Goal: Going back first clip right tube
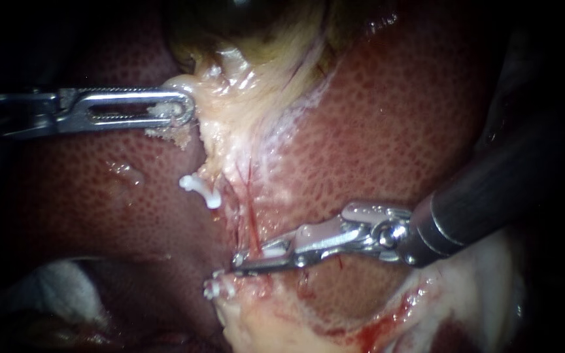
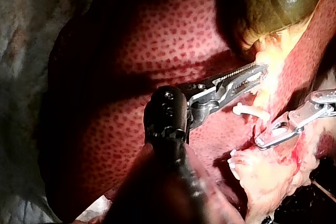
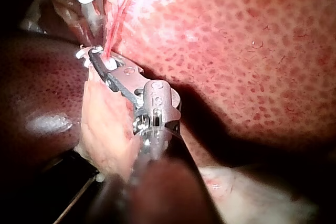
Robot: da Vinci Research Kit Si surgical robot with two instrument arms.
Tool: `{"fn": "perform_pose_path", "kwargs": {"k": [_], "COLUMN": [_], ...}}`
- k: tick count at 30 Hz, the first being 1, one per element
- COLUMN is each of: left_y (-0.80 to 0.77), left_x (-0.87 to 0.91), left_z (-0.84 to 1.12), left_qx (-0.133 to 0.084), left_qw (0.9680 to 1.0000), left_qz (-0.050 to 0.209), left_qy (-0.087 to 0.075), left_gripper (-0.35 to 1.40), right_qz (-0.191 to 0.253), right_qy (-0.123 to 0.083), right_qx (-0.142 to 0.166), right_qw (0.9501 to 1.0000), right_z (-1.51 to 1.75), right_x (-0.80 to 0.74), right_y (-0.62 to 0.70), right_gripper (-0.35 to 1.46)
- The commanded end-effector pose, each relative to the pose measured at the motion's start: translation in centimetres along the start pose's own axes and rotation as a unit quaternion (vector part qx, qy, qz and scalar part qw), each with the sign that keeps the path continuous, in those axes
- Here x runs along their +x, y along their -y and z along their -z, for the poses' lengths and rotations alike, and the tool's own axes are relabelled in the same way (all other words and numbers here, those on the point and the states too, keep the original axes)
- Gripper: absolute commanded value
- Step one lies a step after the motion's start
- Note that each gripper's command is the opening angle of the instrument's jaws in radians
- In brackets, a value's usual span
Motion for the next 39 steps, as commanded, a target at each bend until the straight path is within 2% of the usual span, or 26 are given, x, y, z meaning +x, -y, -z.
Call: {"fn": "perform_pose_path", "kwargs": {"k": [1,7,9,11,13,14,16,22,27,32,39], "left_y": [-0.01,-0.01,-0.01,-0.01,-0.01,-0.01,-0.01,-0.03,-0.04,-0.05,-0.05], "left_x": [0.0,-0.01,-0.01,-0.01,-0.01,-0.01,-0.01,-0.02,-0.02,-0.03,-0.03], "left_z": [0.0,0.0,0.0,0.0,0.0,0.0,0.0,0.01,0.01,0.0,0.0], "left_qx": [0.0,-0.001,-0.001,-0.001,-0.001,-0.001,-0.001,-0.001,-0.001,-0.001,-0.001], "left_qw": [1.0,1.0,1.0,1.0,1.0,1.0,1.0,1.0,1.0,1.0,1.0], "left_qz": [0.0,-0.001,-0.001,-0.001,-0.001,-0.001,-0.001,-0.001,-0.001,-0.001,-0.001], "left_qy": [0.0,0.001,0.001,0.001,0.001,0.001,0.001,0.001,0.001,0.0,0.0], "left_gripper": [-0.35,-0.35,-0.35,-0.35,-0.35,-0.35,-0.35,-0.35,-0.35,-0.35,-0.35], "right_qz": [0.0,0.0,-0.002,0.023,0.037,0.047,0.058,0.082,0.091,0.095,0.096], "right_qy": [0.0,-0.003,-0.018,-0.029,-0.037,-0.049,-0.064,-0.069,-0.079,-0.082,-0.082], "right_qx": [0.0,-0.005,-0.025,-0.041,-0.05,-0.066,-0.085,-0.101,-0.108,-0.111,-0.109], "right_qw": [1.0,1.0,0.9995,0.9985,0.9973,0.9954,0.9927,0.9891,0.9868,0.9858,0.986], "right_z": [0.0,0.0,-0.01,-0.03,-0.02,-0.02,0.0,0.04,0.19,0.34,0.36], "right_x": [0.0,0.0,0.01,0.03,0.04,0.05,0.05,0.07,0.21,0.31,0.25], "right_y": [0.0,0.0,-0.01,-0.03,-0.06,-0.08,-0.12,-0.18,-0.21,-0.18,-0.09], "right_gripper": [-0.35,-0.35,-0.05,0.35,0.46,0.49,0.49,0.49,0.49,0.49,0.49]}}
